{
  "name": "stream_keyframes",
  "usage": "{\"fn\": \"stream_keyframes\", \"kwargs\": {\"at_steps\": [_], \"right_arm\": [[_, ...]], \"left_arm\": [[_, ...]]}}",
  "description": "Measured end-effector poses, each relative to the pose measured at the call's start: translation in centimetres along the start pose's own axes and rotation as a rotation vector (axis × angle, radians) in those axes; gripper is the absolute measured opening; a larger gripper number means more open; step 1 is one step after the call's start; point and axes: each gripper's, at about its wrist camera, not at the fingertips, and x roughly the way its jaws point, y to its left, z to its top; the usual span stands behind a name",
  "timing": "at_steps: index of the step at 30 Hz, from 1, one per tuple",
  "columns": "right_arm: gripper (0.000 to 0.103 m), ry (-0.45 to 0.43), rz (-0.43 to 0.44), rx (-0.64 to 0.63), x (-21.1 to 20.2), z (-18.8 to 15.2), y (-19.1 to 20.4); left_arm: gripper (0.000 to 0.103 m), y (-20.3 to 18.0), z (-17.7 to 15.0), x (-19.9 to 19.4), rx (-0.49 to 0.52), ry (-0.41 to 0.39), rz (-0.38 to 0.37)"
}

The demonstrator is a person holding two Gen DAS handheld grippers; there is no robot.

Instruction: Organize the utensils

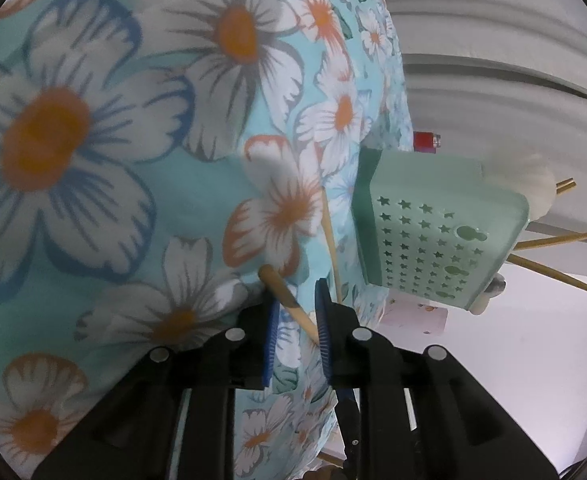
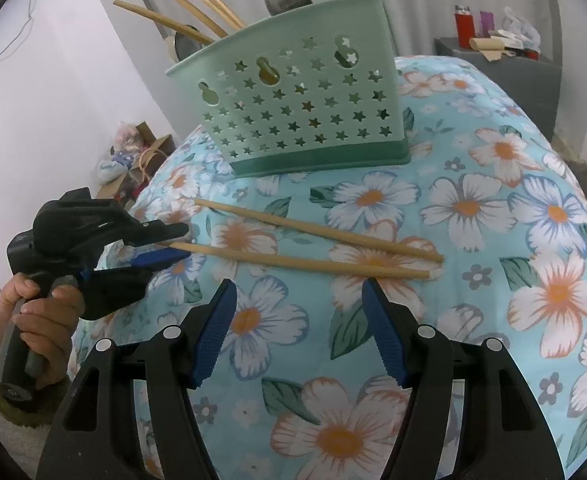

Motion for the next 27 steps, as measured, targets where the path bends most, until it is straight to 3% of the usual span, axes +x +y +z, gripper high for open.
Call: {"fn": "stream_keyframes", "kwargs": {"at_steps": [13, 27], "right_arm": [[0.061, -0.007, -0.005, -0.001, -0.3, -0.1, 0.0], [0.060, -0.022, -0.002, 0.000, -0.9, 0.0, -0.1]], "left_arm": [[0.012, -0.8, -0.5, 0.5, 0.069, -0.050, 0.029], [0.006, -3.3, 0.1, -2.9, 0.163, -0.135, -0.086]]}}
